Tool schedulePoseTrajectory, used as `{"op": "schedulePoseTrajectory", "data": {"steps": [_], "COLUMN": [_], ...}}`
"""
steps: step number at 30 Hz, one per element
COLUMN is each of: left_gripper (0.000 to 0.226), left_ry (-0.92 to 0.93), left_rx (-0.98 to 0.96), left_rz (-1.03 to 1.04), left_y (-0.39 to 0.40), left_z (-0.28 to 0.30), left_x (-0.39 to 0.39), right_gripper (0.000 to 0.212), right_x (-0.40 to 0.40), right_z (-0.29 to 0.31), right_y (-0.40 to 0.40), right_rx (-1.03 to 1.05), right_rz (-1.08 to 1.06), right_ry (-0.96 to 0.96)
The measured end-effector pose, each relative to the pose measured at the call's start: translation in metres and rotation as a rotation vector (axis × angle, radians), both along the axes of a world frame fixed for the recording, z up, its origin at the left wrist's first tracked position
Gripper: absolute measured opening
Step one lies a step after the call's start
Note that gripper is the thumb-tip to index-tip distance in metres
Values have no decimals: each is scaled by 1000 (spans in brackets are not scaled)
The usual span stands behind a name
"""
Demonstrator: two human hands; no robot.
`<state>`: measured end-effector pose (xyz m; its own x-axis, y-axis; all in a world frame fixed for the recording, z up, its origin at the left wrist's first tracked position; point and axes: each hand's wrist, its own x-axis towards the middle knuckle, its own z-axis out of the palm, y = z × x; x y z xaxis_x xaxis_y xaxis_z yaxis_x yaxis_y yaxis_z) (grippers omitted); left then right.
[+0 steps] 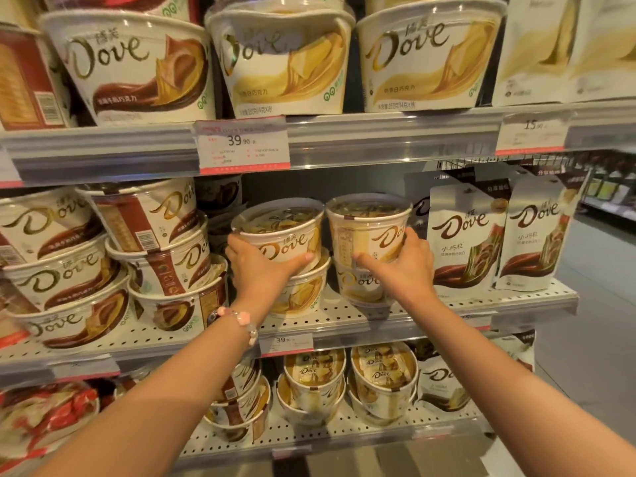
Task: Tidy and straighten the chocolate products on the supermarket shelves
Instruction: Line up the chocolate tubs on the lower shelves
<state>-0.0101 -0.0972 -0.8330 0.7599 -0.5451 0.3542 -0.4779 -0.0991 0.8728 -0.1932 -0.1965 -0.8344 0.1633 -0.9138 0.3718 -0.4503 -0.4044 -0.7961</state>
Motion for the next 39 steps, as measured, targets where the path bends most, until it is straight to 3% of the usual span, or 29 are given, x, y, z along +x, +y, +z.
{"op": "schedulePoseTrajectory", "data": {"steps": [7,13,17,22,31,35,39], "left_gripper": [130,128,127,125,129,128,126], "left_ry": [56,66,50,38,78,73,63], "left_rx": [-63,-134,-154,-153,-138,-130,-135], "left_rz": [-52,-66,-66,-60,-78,-72,-71], "left_y": [1,-2,-6,-6,-5,-4,-2], "left_z": [-16,-20,-26,-25,-23,-22,-23], "left_x": [-1,-2,2,1,3,2,1], "right_gripper": [105,113,135,126,97,124,124], "right_x": [-2,2,13,23,4,9,14], "right_z": [-8,-4,-7,-7,-7,-2,-1], "right_y": [-6,-4,-2,3,-6,-10,-11], "right_rx": [166,94,55,20,181,161,94], "right_rz": [129,78,-66,-129,56,22,-68], "right_ry": [-102,-55,4,-35,-188,-156,-100]}}
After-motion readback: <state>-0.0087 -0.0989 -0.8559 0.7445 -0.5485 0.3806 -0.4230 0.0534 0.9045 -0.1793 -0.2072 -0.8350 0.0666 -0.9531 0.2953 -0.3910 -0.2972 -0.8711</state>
